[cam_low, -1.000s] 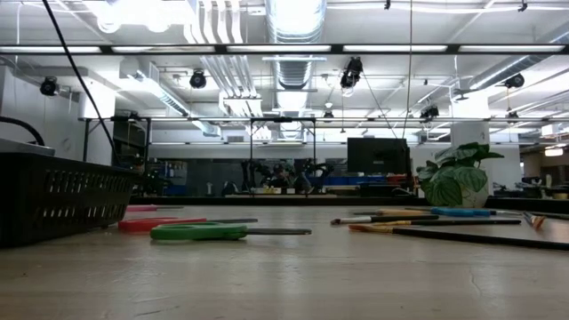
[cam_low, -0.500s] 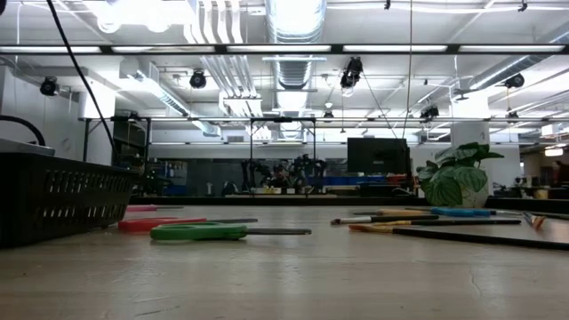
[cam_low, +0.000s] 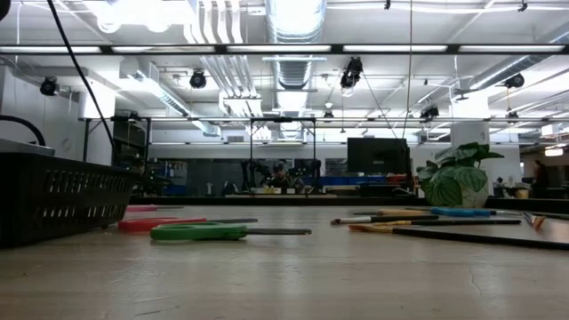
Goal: Pick & Place Paint Supplies
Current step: Put the silver paint brush into the transparent bin, then put the gold paint brush into the transparent bin
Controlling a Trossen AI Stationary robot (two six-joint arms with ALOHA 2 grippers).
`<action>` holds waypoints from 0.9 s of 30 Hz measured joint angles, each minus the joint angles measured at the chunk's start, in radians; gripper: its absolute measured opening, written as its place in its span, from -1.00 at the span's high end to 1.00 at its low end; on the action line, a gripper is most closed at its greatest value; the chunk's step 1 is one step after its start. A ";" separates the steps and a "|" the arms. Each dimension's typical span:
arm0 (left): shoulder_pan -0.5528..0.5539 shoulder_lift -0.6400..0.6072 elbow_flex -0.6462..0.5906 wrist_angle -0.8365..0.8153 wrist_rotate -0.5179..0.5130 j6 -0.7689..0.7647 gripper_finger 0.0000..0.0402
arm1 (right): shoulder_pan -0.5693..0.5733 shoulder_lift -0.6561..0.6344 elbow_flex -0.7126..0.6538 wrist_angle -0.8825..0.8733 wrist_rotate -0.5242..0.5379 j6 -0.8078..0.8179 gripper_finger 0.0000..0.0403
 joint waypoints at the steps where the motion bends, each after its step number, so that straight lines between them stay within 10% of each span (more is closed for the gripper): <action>1: 0.000 0.000 0.000 0.000 -0.001 -0.005 0.87 | 0.000 0.000 0.000 0.000 0.000 0.001 -0.27; 13: -0.001 0.000 -0.005 0.000 -0.017 -0.004 0.37 | 0.000 0.000 0.000 0.000 0.000 0.000 -0.27; 27: 0.002 -0.004 0.010 0.000 -0.017 -0.090 0.33 | 0.000 0.000 0.000 0.000 0.000 0.001 -0.27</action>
